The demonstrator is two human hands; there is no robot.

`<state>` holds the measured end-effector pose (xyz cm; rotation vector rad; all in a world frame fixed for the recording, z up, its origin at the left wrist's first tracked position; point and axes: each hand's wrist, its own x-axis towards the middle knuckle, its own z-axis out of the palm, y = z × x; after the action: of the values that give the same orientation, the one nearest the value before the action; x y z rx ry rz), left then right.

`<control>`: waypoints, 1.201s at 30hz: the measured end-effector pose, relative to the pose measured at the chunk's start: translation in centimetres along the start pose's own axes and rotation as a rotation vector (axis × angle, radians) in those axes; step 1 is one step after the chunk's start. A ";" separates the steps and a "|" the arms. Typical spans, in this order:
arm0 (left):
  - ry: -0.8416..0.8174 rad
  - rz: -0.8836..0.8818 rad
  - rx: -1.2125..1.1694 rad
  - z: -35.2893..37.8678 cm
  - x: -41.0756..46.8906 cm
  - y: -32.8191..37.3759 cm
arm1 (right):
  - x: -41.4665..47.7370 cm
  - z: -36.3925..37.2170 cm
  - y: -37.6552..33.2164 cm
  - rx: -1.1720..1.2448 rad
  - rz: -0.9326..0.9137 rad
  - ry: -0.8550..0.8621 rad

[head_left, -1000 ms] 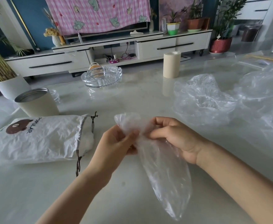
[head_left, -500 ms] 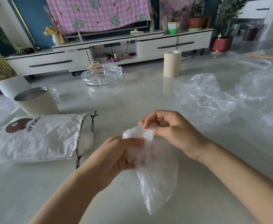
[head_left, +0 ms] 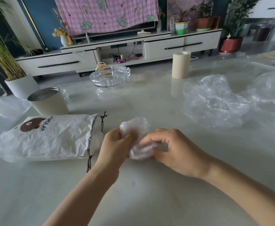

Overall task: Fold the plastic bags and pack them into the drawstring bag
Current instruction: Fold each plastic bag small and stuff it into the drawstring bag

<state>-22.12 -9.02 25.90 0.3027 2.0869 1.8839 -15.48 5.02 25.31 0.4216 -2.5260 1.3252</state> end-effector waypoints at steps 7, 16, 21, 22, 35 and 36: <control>-0.197 -0.046 -0.115 0.6 -0.6 0.7 | 0.3 -0.1 0.3 0.044 0.234 0.061; -0.094 0.054 -0.013 1.5 -1.4 0.2 | 0.3 0.5 0.6 -0.032 0.311 0.108; -0.032 0.058 -0.064 0.8 -0.8 0.8 | 0.7 -1.9 1.2 -0.060 0.469 0.328; -0.066 0.051 -0.077 0.7 -0.8 1.0 | 0.7 -2.3 0.8 0.110 0.503 0.315; -0.145 -0.110 -0.467 0.9 -0.9 1.8 | 1.1 -1.5 0.4 0.741 0.512 0.245; -0.154 -0.140 -0.486 0.9 -0.8 1.7 | 1.0 -1.4 0.3 0.684 0.490 0.234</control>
<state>-21.18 -8.32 27.57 0.1723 1.4529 2.1252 -16.37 6.19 26.21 -0.2537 -1.9875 2.2647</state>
